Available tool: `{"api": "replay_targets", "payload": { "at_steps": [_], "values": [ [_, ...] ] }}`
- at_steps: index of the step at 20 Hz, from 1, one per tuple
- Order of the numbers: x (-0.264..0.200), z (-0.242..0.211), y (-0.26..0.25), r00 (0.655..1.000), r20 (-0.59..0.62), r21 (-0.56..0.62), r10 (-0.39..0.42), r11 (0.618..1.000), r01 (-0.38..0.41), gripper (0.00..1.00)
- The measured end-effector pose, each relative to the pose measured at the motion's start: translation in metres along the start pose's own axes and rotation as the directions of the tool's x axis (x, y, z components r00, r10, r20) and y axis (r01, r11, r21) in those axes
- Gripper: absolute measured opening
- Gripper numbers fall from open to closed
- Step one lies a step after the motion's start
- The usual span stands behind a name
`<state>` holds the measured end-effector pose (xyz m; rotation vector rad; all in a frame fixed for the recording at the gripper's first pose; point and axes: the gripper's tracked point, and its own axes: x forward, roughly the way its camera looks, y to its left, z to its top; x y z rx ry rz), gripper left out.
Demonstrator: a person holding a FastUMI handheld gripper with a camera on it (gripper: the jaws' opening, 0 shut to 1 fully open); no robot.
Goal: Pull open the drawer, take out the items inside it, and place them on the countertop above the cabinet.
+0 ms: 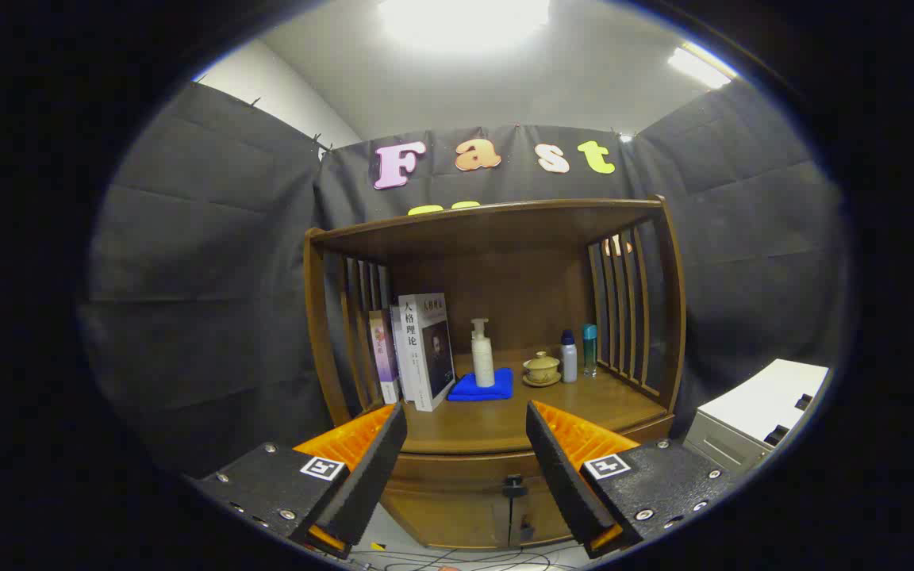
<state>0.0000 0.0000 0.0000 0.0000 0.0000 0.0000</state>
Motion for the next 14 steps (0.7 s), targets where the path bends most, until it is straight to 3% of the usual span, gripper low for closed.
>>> {"api": "replay_targets", "payload": {
  "at_steps": [14],
  "values": [
    [0.015, -0.02, -0.004, 1.0, -0.028, -0.028, 0.009, 1.0, -0.01, 0.94]
  ]
}}
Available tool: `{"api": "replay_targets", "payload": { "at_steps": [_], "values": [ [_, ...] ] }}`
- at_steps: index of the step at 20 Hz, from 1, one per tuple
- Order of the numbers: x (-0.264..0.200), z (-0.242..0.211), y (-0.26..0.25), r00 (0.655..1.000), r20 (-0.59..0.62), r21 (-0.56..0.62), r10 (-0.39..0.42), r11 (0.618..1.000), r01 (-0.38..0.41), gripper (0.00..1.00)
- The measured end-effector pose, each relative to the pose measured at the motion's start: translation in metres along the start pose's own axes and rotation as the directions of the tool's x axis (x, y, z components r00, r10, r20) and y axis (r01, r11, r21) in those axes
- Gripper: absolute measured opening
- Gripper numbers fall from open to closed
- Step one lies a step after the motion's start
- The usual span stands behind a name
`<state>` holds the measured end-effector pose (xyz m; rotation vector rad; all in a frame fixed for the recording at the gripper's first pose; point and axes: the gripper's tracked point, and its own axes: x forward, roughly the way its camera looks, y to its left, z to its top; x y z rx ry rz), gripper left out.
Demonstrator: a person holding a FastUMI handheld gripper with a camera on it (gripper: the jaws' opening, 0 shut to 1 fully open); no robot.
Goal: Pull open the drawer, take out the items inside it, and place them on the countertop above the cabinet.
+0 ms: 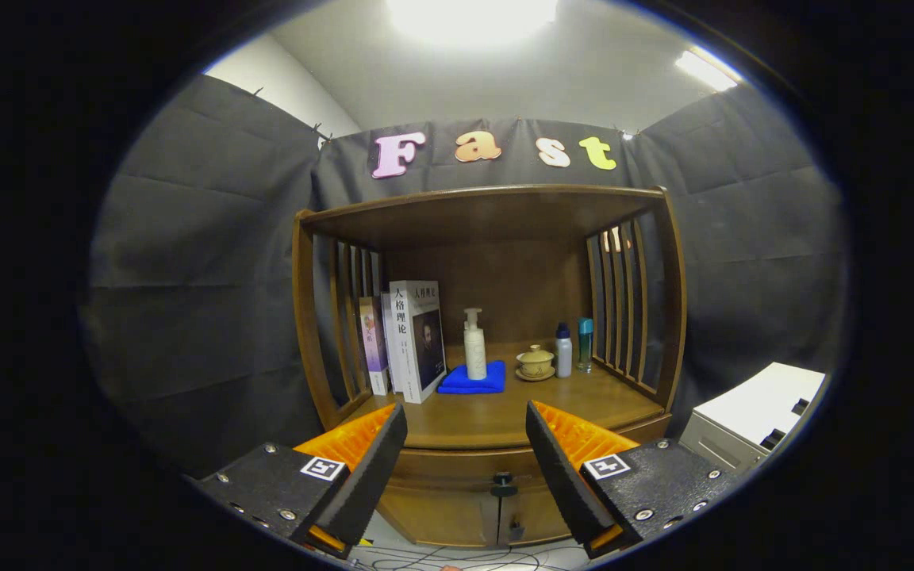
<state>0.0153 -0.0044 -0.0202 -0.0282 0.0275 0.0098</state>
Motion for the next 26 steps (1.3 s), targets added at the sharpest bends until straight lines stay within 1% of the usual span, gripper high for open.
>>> {"api": "replay_targets", "payload": {
  "at_steps": [4, 6, 7, 8, 10, 12, 14, 16, 21, 24, 26],
  "values": [
    [0.011, -0.007, -0.013, 1.0, 0.009, -0.044, -0.024, 0.999, 0.024, 0.93],
    [0.018, -0.019, -0.023, 0.999, -0.007, -0.105, -0.044, 0.994, 0.043, 0.94],
    [0.022, -0.024, -0.032, 0.997, -0.013, -0.133, -0.071, 0.989, 0.068, 0.94],
    [0.027, -0.033, -0.036, 0.996, -0.036, -0.145, -0.076, 0.987, 0.07, 0.94],
    [0.041, -0.049, -0.027, 0.997, -0.06, -0.137, -0.04, 0.99, 0.031, 0.94],
    [0.05, -0.064, -0.021, 0.998, -0.066, -0.151, -0.025, 0.988, 0.015, 0.94],
    [0.062, -0.087, -0.024, 0.994, -0.094, -0.167, -0.049, 0.985, 0.033, 0.95],
    [0.073, -0.116, -0.022, 0.988, -0.141, -0.156, -0.067, 0.987, 0.044, 0.95],
    [0.1, -0.175, -0.025, 0.971, -0.223, -0.175, -0.083, 0.984, 0.044, 0.95],
    [0.105, -0.2, -0.034, 0.963, -0.245, -0.184, -0.114, 0.981, 0.069, 0.95],
    [0.108, -0.214, -0.038, 0.959, -0.261, -0.165, -0.113, 0.984, 0.071, 0.94]
  ]
}}
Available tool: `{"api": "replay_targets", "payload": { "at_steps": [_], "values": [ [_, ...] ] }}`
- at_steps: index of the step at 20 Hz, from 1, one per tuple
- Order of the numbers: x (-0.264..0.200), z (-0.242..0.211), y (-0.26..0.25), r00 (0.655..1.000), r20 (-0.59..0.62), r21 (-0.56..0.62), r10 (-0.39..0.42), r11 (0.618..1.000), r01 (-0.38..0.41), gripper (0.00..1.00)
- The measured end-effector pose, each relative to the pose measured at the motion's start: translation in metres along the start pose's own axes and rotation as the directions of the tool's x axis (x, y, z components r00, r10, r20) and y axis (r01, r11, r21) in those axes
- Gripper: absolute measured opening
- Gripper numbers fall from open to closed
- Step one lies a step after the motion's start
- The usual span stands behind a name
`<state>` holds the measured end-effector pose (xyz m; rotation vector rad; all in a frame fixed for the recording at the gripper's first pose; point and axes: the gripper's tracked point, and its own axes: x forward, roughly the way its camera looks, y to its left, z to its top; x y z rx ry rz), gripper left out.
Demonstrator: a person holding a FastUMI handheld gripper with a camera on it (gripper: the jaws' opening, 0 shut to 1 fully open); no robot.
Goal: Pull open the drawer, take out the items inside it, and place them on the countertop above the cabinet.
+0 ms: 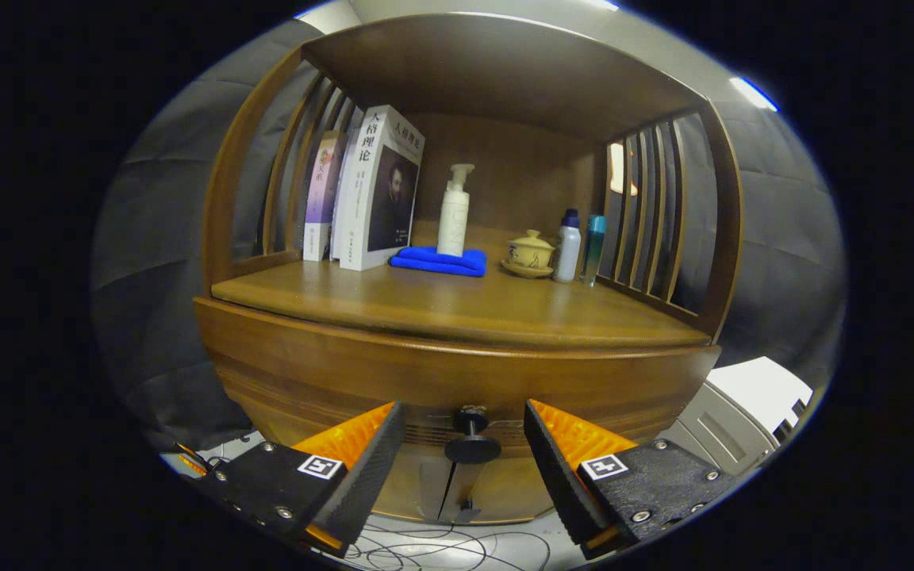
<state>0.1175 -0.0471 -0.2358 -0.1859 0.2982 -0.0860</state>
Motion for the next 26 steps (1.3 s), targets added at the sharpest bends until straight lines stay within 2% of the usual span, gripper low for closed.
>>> {"api": "replay_targets", "payload": {
  "at_steps": [4, 8, 11, 17, 22, 26],
  "values": [
    [0.009, -0.017, -0.002, 1.0, -0.026, 0.038, 0.009, 0.999, -0.008, 0.86],
    [0.016, -0.024, -0.007, 1.0, -0.028, 0.034, -0.004, 0.999, 0.005, 0.68],
    [0.015, -0.025, -0.007, 1.0, -0.016, 0.041, -0.008, 0.999, 0.008, 0.48],
    [0.013, -0.028, -0.007, 1.0, 0.009, 0.046, -0.015, 0.999, 0.015, 0.3],
    [0.003, -0.031, -0.008, 1.0, 0.0, 0.069, -0.009, 0.998, 0.009, 0.28],
    [-0.03, -0.038, -0.009, 1.0, 0.011, 0.071, -0.015, 0.997, 0.014, 0.27]
  ]
}}
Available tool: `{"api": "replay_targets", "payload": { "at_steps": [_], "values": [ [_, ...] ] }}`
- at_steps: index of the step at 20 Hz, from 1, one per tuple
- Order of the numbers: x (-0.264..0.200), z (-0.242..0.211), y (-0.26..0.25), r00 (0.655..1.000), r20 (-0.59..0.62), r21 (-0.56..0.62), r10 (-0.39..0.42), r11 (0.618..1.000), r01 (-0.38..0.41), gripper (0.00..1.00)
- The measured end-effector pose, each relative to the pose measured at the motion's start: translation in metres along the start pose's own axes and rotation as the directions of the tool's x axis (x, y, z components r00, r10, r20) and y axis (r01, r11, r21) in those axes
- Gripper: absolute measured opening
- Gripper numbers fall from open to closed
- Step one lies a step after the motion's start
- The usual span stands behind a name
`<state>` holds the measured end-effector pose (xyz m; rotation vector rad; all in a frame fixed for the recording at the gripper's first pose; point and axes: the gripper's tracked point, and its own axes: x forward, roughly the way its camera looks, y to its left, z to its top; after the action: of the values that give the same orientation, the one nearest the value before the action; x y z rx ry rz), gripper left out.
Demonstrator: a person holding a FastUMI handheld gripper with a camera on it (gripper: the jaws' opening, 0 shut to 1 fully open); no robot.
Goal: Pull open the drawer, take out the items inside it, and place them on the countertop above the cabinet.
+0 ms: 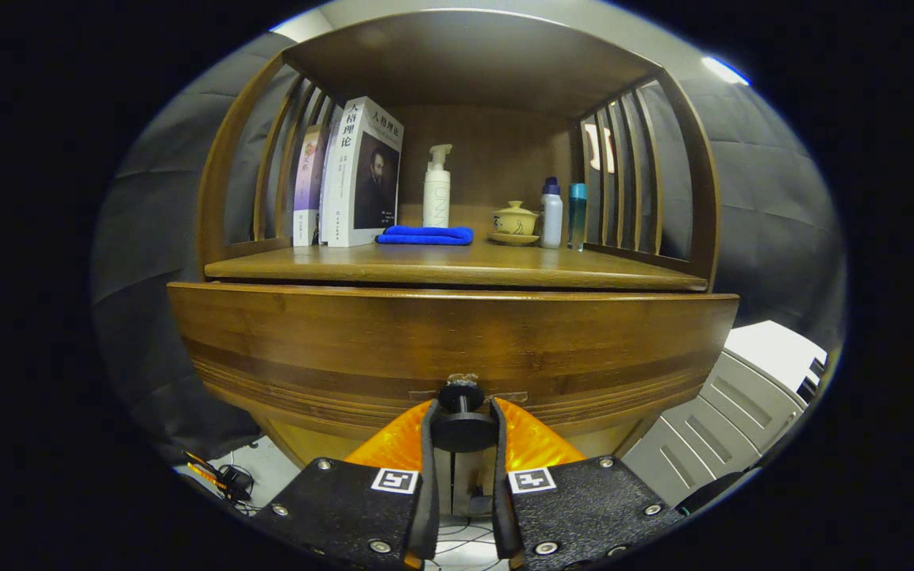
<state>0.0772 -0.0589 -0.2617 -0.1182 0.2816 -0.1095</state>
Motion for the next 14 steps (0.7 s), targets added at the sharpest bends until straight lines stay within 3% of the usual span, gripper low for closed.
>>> {"api": "replay_targets", "payload": {
  "at_steps": [14],
  "values": [
    [-0.093, -0.028, -0.001, 1.0, 0.003, 0.014, 0.018, 1.0, -0.018, 0.27]
  ]
}}
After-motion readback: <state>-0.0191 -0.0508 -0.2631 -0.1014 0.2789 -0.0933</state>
